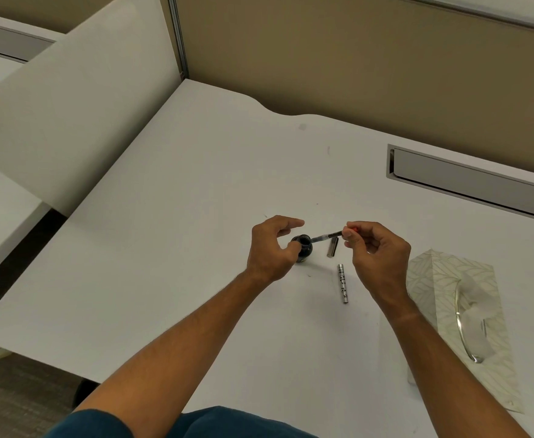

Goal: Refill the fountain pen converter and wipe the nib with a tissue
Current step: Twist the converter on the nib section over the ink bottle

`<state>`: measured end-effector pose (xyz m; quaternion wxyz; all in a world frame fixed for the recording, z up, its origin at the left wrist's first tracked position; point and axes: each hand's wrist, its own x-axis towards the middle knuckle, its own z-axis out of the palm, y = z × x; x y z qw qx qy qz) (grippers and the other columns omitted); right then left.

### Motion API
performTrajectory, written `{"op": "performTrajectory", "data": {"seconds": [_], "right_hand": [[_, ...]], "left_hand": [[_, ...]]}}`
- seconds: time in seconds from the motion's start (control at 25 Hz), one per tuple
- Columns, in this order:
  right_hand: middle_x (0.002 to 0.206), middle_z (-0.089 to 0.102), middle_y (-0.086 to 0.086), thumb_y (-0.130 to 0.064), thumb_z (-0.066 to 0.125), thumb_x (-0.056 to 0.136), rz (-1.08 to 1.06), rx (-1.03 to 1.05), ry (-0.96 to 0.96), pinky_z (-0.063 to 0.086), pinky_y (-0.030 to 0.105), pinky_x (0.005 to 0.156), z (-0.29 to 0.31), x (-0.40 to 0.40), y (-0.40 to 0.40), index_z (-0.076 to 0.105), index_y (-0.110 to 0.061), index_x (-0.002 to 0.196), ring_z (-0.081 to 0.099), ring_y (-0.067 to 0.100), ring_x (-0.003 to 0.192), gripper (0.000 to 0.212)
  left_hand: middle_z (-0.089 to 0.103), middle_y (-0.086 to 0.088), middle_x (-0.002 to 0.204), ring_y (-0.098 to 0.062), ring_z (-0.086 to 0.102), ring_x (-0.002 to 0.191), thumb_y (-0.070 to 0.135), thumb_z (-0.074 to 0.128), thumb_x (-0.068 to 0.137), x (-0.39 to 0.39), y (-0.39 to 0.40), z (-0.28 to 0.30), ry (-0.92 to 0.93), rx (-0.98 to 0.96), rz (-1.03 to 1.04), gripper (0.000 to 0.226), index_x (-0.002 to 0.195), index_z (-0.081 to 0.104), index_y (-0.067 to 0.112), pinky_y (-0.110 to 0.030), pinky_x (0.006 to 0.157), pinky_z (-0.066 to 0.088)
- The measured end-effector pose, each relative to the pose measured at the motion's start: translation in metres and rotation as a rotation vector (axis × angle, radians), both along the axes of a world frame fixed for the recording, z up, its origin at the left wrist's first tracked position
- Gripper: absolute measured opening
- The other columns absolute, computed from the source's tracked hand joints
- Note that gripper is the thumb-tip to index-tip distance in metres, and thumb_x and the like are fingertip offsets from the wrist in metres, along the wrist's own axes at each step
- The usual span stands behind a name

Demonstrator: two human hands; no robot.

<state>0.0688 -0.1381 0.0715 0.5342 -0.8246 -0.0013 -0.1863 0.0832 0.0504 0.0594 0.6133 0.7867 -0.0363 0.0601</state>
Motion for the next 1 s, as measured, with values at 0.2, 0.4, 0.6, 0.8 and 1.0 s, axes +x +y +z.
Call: {"op": "performTrajectory", "data": {"seconds": [0.2,0.4,0.6,0.8,1.0], "right_hand": [[0.082,0.072,-0.026,-0.016,0.073,0.087,-0.010,0.018,-0.002,0.061,0.023,0.071,0.005,0.000,0.001,0.069,-0.037,0.091,0.074,0.007,0.074,0.023],[0.079,0.073,-0.025,-0.015,0.074,0.086,-0.013,0.060,0.001,0.059,0.019,0.069,0.008,-0.001,0.002,0.069,-0.039,0.089,0.074,0.006,0.073,0.024],[0.078,0.073,-0.024,-0.019,0.076,0.086,-0.031,0.080,0.012,0.060,0.021,0.068,0.010,-0.002,0.005,0.069,-0.037,0.087,0.074,0.007,0.071,0.019],[0.078,0.072,-0.025,-0.022,0.076,0.085,-0.043,0.068,0.023,0.059,0.019,0.067,0.011,-0.002,0.004,0.069,-0.039,0.087,0.073,0.006,0.071,0.018],[0.078,0.075,-0.014,-0.019,0.077,0.085,-0.077,0.168,0.052,0.060,0.021,0.065,0.009,-0.002,0.002,0.072,-0.029,0.086,0.074,0.010,0.071,0.012]], "left_hand": [[0.069,0.002,0.099,-0.015,0.066,0.099,0.010,0.055,0.062,0.001,-0.001,0.002,0.011,-0.003,-0.009,0.044,0.101,0.073,0.004,-0.029,0.090,0.055],[0.072,-0.006,0.102,-0.018,0.066,0.100,0.011,0.055,0.063,0.001,-0.001,0.002,0.019,-0.011,-0.003,0.043,0.101,0.073,0.004,-0.032,0.091,0.055],[0.073,-0.007,0.102,-0.018,0.066,0.100,0.010,0.054,0.062,0.000,-0.001,0.001,0.025,-0.018,0.003,0.044,0.101,0.073,0.004,-0.033,0.091,0.055],[0.073,-0.008,0.103,-0.018,0.066,0.101,0.010,0.055,0.063,0.000,-0.001,0.000,0.039,-0.028,0.006,0.043,0.102,0.073,0.004,-0.031,0.091,0.055],[0.072,-0.006,0.104,-0.017,0.067,0.101,0.010,0.056,0.064,0.002,-0.001,0.002,0.057,-0.054,0.000,0.043,0.104,0.072,0.004,-0.027,0.091,0.054]]}}
